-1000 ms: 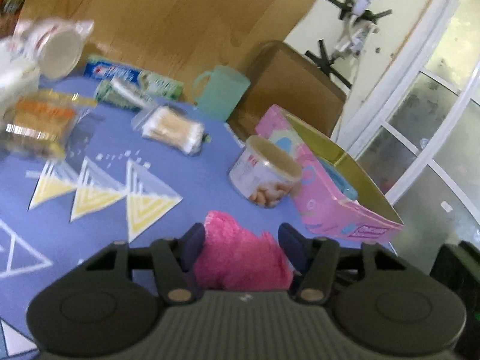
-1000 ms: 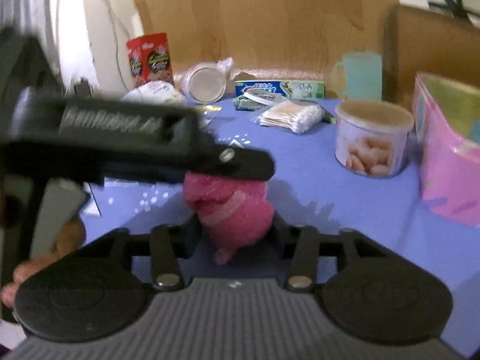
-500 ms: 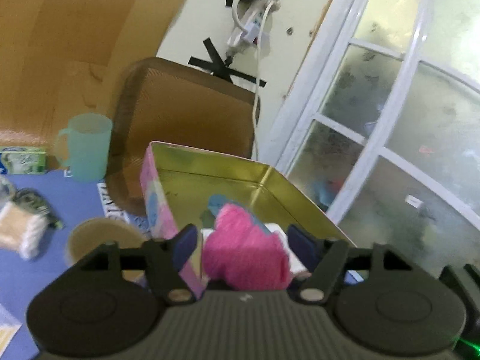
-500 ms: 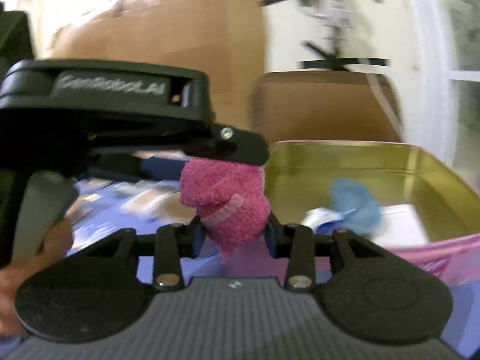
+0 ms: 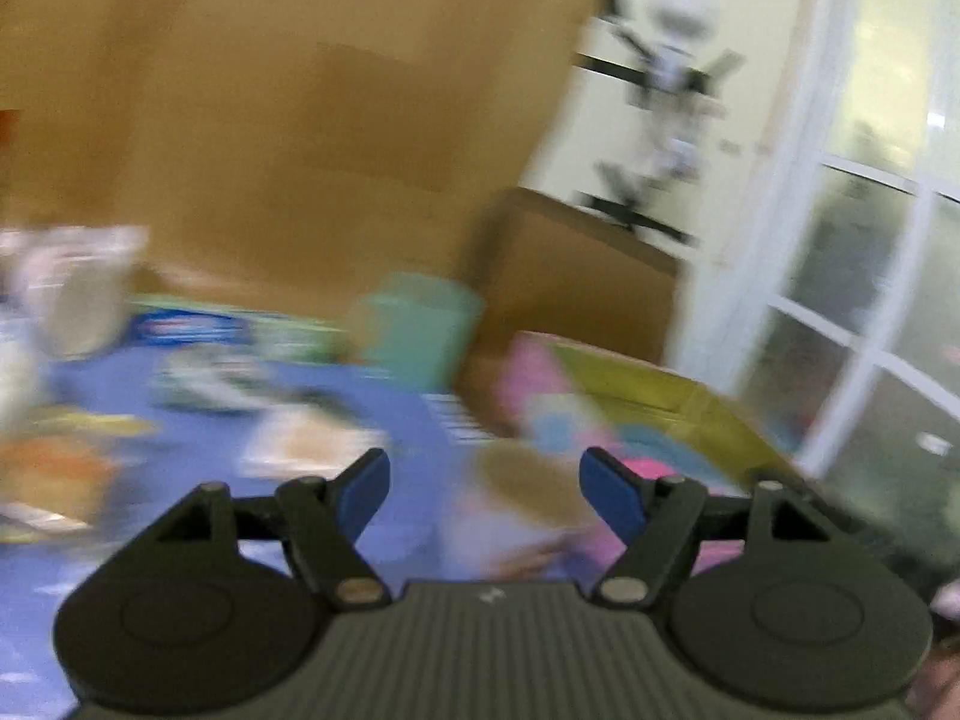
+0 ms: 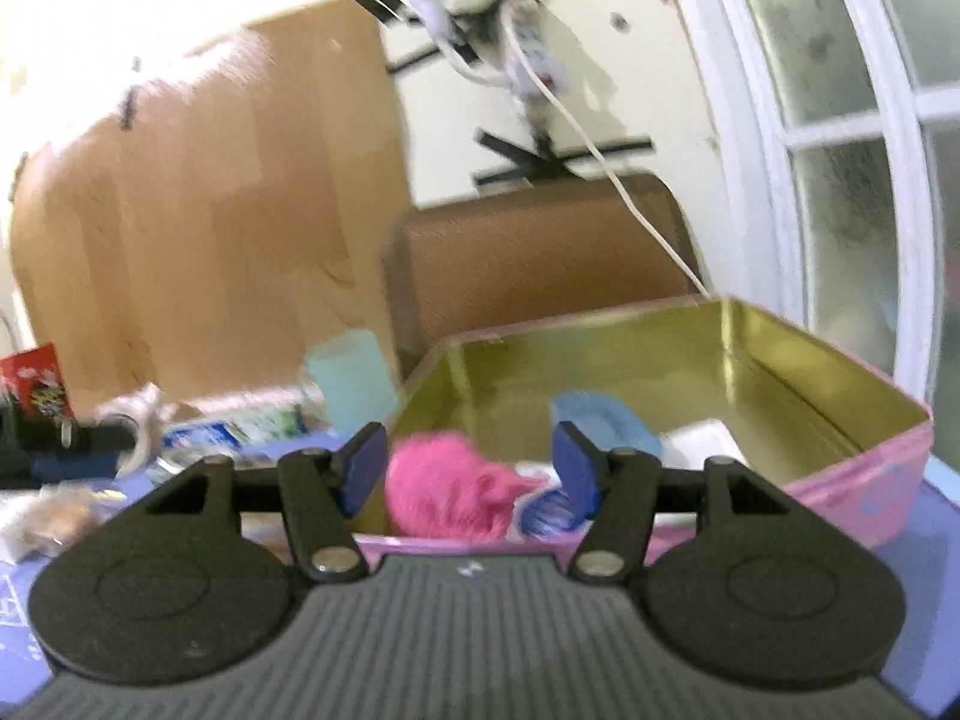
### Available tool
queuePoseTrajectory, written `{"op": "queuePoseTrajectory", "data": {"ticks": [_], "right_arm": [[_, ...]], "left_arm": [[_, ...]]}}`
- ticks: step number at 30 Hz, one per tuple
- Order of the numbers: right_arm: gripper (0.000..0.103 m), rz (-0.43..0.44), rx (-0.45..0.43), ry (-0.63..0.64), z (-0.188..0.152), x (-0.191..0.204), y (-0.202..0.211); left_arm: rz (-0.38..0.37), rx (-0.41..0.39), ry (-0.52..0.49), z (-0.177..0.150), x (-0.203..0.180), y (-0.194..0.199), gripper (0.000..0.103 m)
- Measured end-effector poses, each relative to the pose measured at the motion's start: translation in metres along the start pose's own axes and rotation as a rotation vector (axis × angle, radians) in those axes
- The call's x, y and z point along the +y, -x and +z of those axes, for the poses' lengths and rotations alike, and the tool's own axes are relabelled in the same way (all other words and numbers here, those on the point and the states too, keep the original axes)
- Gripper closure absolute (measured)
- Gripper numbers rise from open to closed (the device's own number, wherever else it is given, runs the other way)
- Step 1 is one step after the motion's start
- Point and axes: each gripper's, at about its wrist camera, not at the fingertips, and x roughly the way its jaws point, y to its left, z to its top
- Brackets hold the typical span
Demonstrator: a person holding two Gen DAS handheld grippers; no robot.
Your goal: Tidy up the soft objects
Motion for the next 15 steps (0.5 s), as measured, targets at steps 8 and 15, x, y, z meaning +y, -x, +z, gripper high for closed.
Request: {"op": "queuePoseTrajectory", "data": {"ticks": [8,15], "right_arm": [[0.059,0.335,0.211,0.066,0.003,0.095,-0.045],[0.043,0.420,0.407,0.160,0.001,0.204,-0.157]], "left_arm": [[0.264,-0.029,0.080,-0.020,0.100,0.032,0.031],[0.231,-0.083,0.134,-0.028,0.115,0.037,0.030]]}}
